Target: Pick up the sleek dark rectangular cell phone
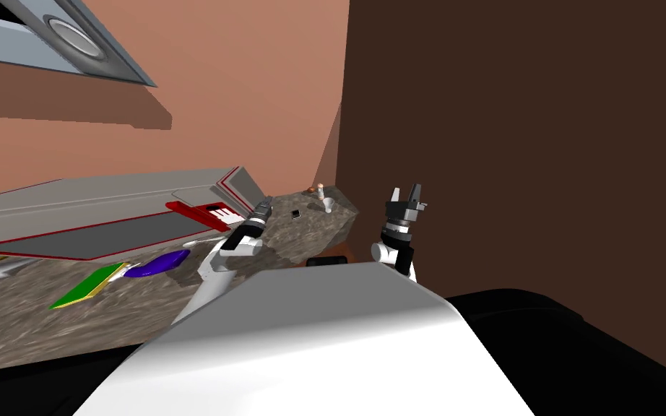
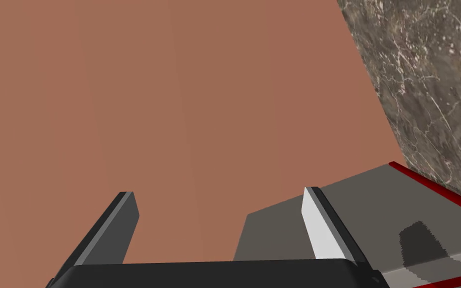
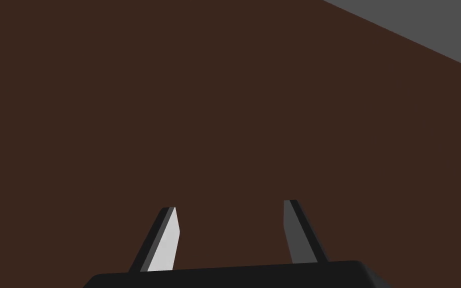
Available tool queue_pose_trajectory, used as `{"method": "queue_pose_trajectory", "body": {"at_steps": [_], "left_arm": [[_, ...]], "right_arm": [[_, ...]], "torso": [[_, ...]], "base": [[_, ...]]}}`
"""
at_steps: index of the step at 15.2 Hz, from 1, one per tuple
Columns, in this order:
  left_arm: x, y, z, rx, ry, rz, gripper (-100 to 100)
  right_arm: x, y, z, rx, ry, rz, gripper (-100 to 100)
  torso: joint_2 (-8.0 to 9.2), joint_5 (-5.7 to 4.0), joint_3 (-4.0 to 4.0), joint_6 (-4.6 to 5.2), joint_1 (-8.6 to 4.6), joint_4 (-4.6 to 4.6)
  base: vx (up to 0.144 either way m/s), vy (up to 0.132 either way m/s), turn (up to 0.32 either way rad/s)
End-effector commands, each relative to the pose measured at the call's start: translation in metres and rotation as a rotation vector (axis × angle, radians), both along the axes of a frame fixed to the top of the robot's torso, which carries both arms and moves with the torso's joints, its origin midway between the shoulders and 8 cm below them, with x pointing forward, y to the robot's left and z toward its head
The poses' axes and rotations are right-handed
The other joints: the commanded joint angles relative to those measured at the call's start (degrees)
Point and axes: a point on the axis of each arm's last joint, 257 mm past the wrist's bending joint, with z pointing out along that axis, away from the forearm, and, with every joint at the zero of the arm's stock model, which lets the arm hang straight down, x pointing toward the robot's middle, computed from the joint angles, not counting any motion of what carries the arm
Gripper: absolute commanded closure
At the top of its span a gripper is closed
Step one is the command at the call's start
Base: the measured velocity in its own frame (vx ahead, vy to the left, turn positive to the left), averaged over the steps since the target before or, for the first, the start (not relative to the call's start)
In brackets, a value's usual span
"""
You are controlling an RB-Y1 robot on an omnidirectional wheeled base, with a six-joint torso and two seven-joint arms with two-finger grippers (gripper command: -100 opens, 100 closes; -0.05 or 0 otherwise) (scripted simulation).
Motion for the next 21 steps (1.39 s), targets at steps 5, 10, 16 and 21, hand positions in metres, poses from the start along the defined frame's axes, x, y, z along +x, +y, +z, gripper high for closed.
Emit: {"method": "queue_pose_trajectory", "body": {"at_steps": [5,10,16,21], "left_arm": [[0.013,0.032,-0.034,0.073,0.147,0.039,-100],[0.02,0.057,-0.058,0.121,0.265,0.066,-100],[0.022,0.083,-0.086,0.161,0.407,0.092,-100],[0.017,0.097,-0.105,0.176,0.503,0.107,-100]], "right_arm": [[0.0,0.0,0.0,0.0,0.0,0.0,0],[0.0,0.0,0.0,0.0,0.0,0.0,0],[0.0,0.0,0.0,0.0,0.0,0.0,0],[0.0,0.0,0.0,0.0,0.0,0.0,0]], "torso": [[-0.02,0.01,-0.01,-0.03,0.03,0.0],[-0.03,0.0,-0.02,0.0,0.03,-0.01],[-0.03,0.01,-0.02,-0.03,0.04,-0.01],[-0.04,0.01,-0.02,0.0,0.03,-0.01]], "base": [[-0.004,-0.024,-0.112],[-0.003,-0.023,-0.156],[-0.001,-0.02,-0.123],[0.0,-0.017,-0.119]]}}
